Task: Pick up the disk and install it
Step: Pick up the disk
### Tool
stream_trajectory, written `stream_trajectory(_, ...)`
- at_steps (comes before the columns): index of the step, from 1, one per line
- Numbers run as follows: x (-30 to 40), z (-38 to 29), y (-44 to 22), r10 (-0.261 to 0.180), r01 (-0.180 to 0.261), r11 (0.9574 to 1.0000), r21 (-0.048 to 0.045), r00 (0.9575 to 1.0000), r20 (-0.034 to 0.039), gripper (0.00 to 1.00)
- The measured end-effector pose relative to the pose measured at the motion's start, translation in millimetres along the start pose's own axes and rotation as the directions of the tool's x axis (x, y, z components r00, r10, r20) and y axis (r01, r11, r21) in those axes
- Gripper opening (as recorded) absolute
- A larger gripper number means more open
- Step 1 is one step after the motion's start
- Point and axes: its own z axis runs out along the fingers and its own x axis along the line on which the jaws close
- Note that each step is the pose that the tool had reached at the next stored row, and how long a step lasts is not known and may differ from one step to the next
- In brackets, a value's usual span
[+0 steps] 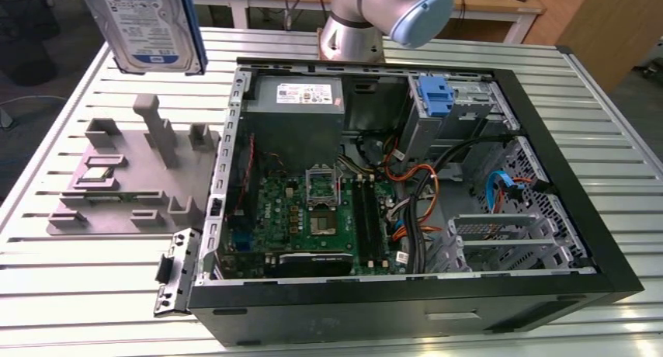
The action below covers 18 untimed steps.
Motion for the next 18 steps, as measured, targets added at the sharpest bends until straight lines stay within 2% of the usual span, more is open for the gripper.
stream_trajectory(7, 0.0, -0.8, -23.9, 0.000, 0.000, 1.0000, -0.0005, 1.0000, 0.0000, 0.35)
stream_trajectory(18, 0.0, -1.7, -52.5, 0.000, 0.000, 1.0000, -0.0013, 1.0000, 0.0000, 0.35)
